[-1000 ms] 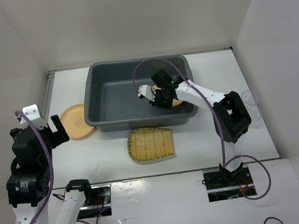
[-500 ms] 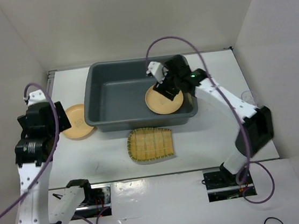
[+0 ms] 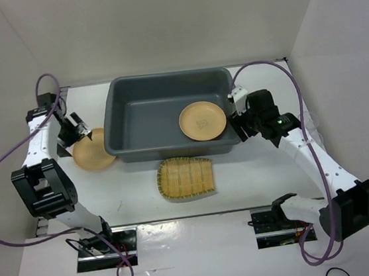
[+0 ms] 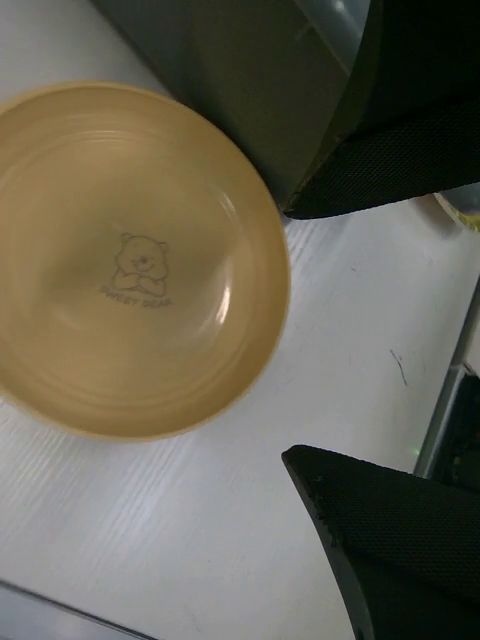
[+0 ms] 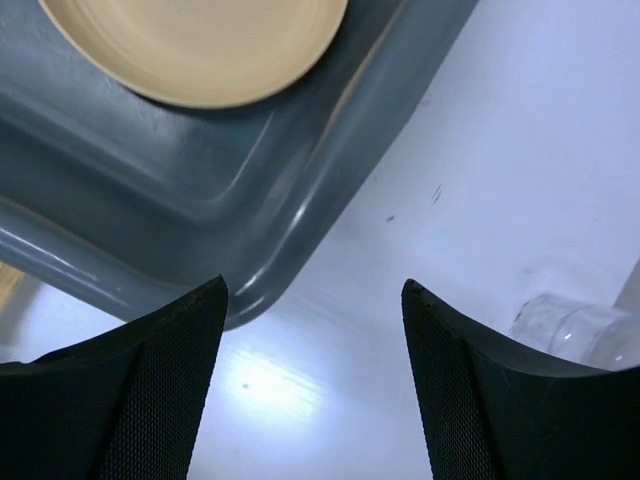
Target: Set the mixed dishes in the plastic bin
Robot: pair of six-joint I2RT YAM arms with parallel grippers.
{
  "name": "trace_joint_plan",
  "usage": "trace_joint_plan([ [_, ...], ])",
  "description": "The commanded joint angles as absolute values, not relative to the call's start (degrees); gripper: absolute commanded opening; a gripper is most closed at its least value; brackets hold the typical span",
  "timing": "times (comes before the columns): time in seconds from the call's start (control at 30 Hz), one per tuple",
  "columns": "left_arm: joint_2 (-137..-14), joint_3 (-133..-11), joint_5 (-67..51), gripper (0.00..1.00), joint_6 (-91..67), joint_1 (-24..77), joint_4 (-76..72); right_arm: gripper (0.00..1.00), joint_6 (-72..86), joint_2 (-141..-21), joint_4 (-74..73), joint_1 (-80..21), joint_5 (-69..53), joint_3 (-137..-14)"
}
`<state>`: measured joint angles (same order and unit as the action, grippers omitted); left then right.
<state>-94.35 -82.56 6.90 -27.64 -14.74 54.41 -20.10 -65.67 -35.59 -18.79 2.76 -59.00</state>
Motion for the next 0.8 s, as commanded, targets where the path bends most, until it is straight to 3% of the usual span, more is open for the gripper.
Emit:
trace_joint_plan([
  [0.0,-94.1,-83.4,-3.9,1.00,-30.0,-19.6,51.4,0.76,-15.7,-63.0,-33.9,-16.8,1.0,-56.3],
  [0.5,-100.9,-72.0,-2.5,0.98,-31.1,-24.9,41.0,0.78,-16.8,-61.7,-35.0,-10.2,-0.2,-56.0],
  [0.63,-103.7,-71.4,-2.0,0.86,-30.1,-25.4,40.5,0.81,-22.3,-51.0,-32.5,-9.7,-2.0,-50.6],
  [0.77,-105.1,-69.3,-2.5,0.72,-30.1,-25.4,39.0,0.92,-23.0,-34.7,-26.6,-11.4,-4.9,-42.3],
])
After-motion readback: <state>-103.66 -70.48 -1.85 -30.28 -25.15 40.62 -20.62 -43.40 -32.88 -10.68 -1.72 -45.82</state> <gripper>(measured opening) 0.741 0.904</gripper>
